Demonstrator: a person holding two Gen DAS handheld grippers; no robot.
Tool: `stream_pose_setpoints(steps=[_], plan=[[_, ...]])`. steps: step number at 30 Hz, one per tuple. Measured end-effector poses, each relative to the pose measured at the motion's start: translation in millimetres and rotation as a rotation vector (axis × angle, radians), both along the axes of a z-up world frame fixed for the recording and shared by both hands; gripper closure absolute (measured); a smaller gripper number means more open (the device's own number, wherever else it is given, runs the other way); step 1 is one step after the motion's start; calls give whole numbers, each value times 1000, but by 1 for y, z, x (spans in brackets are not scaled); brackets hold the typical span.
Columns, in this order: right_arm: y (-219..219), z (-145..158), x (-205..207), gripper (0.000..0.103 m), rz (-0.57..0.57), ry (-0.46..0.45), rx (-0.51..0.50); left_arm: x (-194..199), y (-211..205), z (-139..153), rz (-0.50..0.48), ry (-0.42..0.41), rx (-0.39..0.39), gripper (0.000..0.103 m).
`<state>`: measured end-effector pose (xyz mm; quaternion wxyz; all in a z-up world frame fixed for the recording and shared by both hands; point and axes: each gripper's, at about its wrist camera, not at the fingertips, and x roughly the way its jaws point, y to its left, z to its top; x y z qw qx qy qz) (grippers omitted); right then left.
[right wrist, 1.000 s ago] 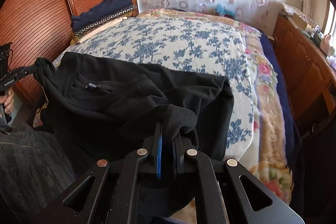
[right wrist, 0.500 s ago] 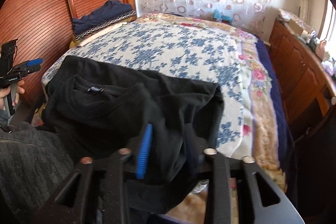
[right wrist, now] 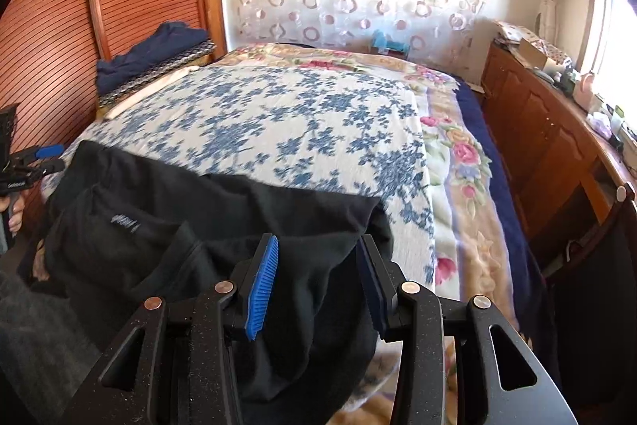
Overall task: Fold small clothes
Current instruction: 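Open both tools and release the folded shirt onto the bed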
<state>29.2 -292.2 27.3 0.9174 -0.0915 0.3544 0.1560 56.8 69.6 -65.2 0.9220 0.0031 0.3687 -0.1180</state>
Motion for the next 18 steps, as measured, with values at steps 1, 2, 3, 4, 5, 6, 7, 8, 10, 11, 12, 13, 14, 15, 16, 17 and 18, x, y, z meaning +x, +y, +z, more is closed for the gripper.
stream_pose_setpoints(steps=[1, 2, 3, 4, 5, 6, 7, 8, 10, 11, 12, 13, 14, 15, 16, 17, 18], plan=[[0, -4, 6, 60, -5, 4, 7, 3, 1, -2, 6, 6, 3, 23], [0, -8, 13, 60, -15, 11, 14, 9, 4, -6, 18, 13, 9, 23], [-1, -12, 21, 60, -30, 19, 14, 12, 5, -8, 24, 15, 12, 23], [-2, -17, 29, 60, -51, 28, 13, 15, 7, -10, 30, 17, 14, 23], [-4, -22, 37, 60, -68, 38, 17, 19, 10, -12, 41, 21, 14, 23], [-4, -25, 44, 60, -80, 45, 28, 22, 12, -13, 48, 23, 13, 23], [-6, -29, 50, 60, -96, 41, 43, 24, 14, -15, 55, 25, 12, 23], [-3, -29, 54, 60, -107, 40, 58, 28, 16, -16, 62, 29, 11, 23], [-3, -35, 66, 60, -114, 62, 84, 34, 19, -19, 70, 36, 12, 23], [-2, -38, 72, 60, -117, 75, 93, 36, 20, -20, 74, 39, 12, 23], [-1, -42, 77, 60, -125, 88, 95, 38, 20, -21, 76, 41, 13, 23], [1, -45, 82, 60, -134, 102, 97, 40, 20, -22, 77, 44, 14, 23], [1, -47, 86, 61, -134, 114, 102, 41, 20, -23, 78, 47, 16, 23], [3, -49, 88, 61, -134, 120, 107, 42, 20, -24, 79, 47, 18, 23], [2, -49, 92, 61, -135, 122, 113, 43, 20, -24, 81, 49, 16, 23], [3, -50, 96, 63, -136, 126, 122, 44, 21, -26, 82, 52, 11, 23], [3, -50, 98, 68, -136, 127, 125, 46, 21, -28, 84, 60, 7, 23]])
